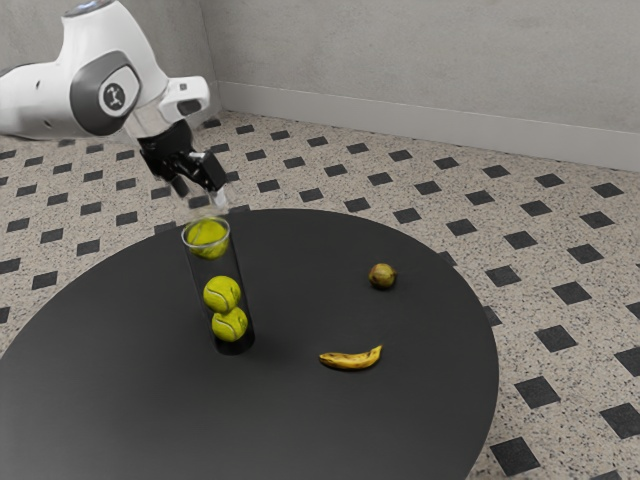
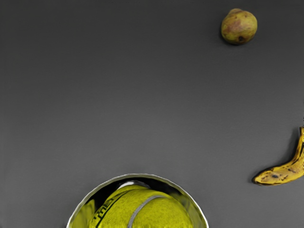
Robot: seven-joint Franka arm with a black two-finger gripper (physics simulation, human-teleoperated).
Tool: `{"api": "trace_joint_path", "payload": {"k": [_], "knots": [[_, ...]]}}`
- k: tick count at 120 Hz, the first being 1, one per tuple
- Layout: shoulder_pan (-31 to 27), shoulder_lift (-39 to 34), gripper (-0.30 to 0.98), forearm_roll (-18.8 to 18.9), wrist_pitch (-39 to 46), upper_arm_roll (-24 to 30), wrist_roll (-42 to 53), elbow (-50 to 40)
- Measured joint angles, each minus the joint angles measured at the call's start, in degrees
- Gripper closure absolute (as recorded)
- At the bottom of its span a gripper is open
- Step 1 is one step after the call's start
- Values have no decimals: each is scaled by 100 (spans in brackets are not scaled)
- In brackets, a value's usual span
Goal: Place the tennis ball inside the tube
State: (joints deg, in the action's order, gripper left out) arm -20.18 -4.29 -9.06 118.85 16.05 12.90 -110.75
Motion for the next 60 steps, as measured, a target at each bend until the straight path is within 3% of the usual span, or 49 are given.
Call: {"api": "trace_joint_path", "payload": {"k": [42,60], "knots": [[112,-566,1,243,-1060,-59,-105,188],[1647,42,0,421,-1789,-1504,-246,1408]]}}
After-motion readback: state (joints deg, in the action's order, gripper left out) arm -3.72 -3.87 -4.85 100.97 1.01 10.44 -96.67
